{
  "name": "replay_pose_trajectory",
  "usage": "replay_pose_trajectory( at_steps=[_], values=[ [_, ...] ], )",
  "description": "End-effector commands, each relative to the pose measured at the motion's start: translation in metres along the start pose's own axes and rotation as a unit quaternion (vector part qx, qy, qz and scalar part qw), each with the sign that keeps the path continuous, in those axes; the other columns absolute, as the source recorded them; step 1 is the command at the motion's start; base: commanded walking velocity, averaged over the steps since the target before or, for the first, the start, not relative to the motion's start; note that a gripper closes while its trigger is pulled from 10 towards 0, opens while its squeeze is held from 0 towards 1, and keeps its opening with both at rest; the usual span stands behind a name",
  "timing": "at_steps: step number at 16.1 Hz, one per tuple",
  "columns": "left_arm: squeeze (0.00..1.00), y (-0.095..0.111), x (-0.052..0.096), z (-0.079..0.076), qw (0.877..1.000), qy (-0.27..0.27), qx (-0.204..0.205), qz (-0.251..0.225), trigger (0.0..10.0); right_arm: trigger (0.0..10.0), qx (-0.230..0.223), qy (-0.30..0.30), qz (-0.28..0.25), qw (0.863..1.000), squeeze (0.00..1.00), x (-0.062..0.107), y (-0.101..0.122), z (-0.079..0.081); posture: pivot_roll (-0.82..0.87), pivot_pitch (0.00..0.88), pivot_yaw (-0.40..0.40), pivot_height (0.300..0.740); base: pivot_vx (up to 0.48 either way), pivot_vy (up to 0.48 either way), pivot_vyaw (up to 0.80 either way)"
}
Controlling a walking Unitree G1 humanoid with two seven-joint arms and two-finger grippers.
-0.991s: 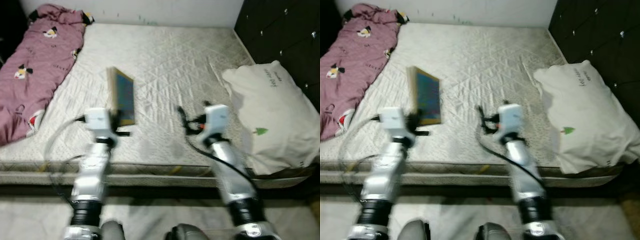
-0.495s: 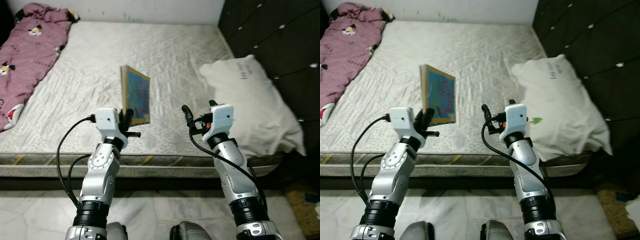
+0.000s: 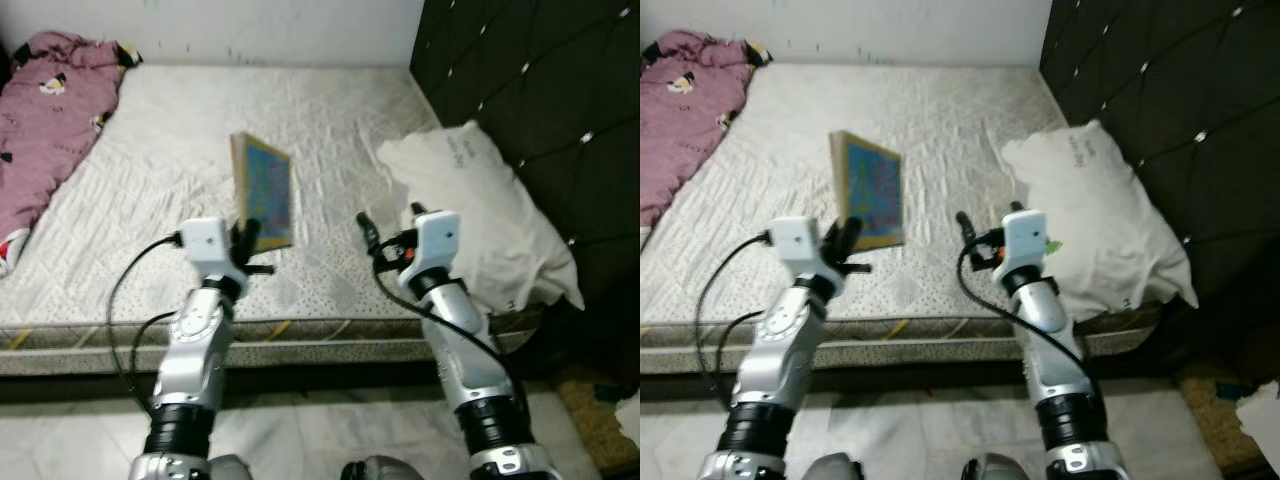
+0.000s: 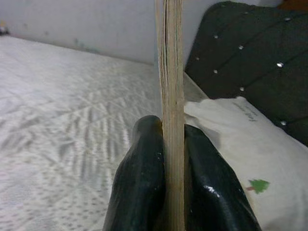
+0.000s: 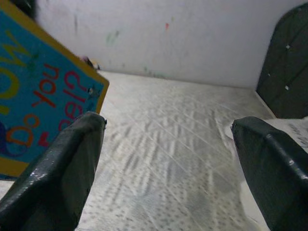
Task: Clean up the room
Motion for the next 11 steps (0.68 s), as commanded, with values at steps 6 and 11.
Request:
replay_pose_trajectory(
  at_steps=[6,11],
  values=[
    [0.0,0.0132,-0.002,0.0055,1.0,0.007,-0.007,-0.024,10.0,10.0,-0.003,0.003,-0.005,1.0,0.0,-0.0027,0.0033,0.0032,-0.01,0.058,-0.044,0.74,0.315,0.0,0.0],
    [0.0,0.0131,-0.0026,0.0063,1.0,0.005,-0.007,-0.023,10.0,10.0,-0.004,0.001,-0.006,1.0,0.0,-0.0036,0.0034,0.0035,-0.01,0.06,-0.041,0.74,0.331,0.0,0.0]
  ],
)
Point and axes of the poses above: a point about 5 cm out from each wrist's last joint towards the gripper, its own x axis pointing back from the gripper into the wrist, its own y axis along the axis of the wrist's last joint, z = x × y, the point moved 4 cm from there along -x, pointing out of the wrist towards the gripper, and after that the axes turned 6 degrees about -x, right-handed, at the moved point
